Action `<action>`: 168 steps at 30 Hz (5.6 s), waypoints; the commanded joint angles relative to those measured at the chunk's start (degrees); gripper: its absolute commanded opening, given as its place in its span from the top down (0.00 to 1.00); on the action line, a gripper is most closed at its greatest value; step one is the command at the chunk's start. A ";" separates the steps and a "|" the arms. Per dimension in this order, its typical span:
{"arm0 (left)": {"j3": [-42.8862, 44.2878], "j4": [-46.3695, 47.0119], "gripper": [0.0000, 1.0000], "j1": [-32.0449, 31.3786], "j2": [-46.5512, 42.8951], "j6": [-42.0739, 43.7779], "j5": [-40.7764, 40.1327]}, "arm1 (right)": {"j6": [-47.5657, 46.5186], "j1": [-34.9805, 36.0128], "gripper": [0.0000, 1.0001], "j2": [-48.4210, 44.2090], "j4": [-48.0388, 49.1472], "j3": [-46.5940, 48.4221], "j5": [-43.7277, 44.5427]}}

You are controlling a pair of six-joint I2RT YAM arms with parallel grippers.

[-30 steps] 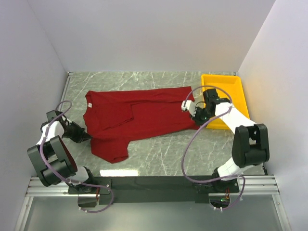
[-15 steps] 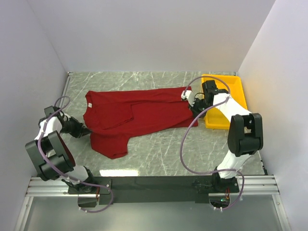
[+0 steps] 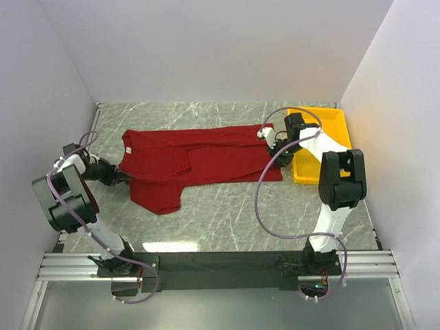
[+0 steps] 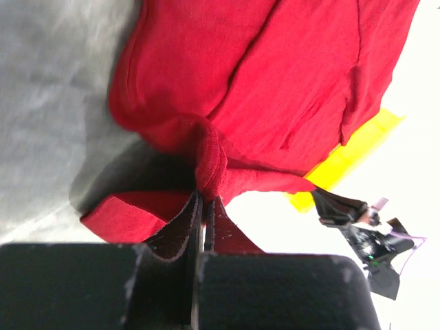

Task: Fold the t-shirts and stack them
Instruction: Fold the tshirt

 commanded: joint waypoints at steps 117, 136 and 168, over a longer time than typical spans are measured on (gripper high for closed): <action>-2.65 7.01 0.99 -19.37 -12.62 -15.46 -15.73 | 20.87 4.46 0.61 -10.03 7.43 -0.04 -19.91; 23.29 13.00 0.99 -18.05 13.30 -22.76 -2.79 | 21.05 3.76 0.61 -10.30 8.57 -1.62 -19.03; 39.28 21.52 0.48 -15.50 23.25 -20.96 -5.68 | 19.47 3.93 0.62 -9.59 6.03 -0.66 -19.56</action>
